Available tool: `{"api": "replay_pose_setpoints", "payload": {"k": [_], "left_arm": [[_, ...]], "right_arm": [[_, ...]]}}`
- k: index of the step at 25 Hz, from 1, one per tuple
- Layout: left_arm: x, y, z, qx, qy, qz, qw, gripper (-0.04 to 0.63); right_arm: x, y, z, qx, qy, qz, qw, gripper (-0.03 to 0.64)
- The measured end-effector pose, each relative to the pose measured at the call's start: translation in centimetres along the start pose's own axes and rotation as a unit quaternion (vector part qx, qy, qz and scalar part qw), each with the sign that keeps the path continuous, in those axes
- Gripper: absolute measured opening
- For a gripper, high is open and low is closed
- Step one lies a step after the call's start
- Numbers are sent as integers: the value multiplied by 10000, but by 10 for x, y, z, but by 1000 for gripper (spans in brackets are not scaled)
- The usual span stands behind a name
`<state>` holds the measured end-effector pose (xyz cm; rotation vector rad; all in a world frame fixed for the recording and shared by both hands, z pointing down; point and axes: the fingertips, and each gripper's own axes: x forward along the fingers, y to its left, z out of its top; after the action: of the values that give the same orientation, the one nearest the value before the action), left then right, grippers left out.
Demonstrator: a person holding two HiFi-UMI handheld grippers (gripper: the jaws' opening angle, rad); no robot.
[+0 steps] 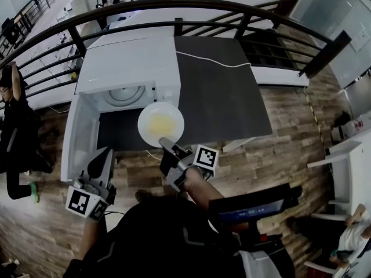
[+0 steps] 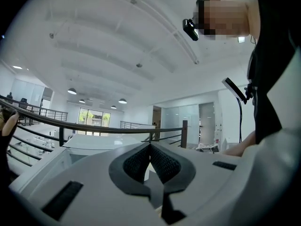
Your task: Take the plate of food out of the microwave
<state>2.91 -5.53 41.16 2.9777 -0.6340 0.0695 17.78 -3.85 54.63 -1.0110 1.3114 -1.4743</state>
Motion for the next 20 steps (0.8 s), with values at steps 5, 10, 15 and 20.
{"api": "replay_pose_setpoints", "payload": {"k": [5, 10, 15, 20], "left_arm": [[13, -26, 1, -41, -139, 215, 9997, 5], [13, -35, -6, -125, -156, 421, 9989, 5], [6, -30, -3, -156, -94, 488, 9986, 5], [-9, -21, 5, -100, -81, 410, 9991, 5]], "right_arm": [[-21, -3, 11, -49, 246, -80, 9997, 17], [-31, 1, 12, -149, 547, -18, 9984, 17], [-25, 14, 4, -259, 691, 72, 9973, 15], [-16, 23, -9, -209, 559, 177, 9981, 17]]}}
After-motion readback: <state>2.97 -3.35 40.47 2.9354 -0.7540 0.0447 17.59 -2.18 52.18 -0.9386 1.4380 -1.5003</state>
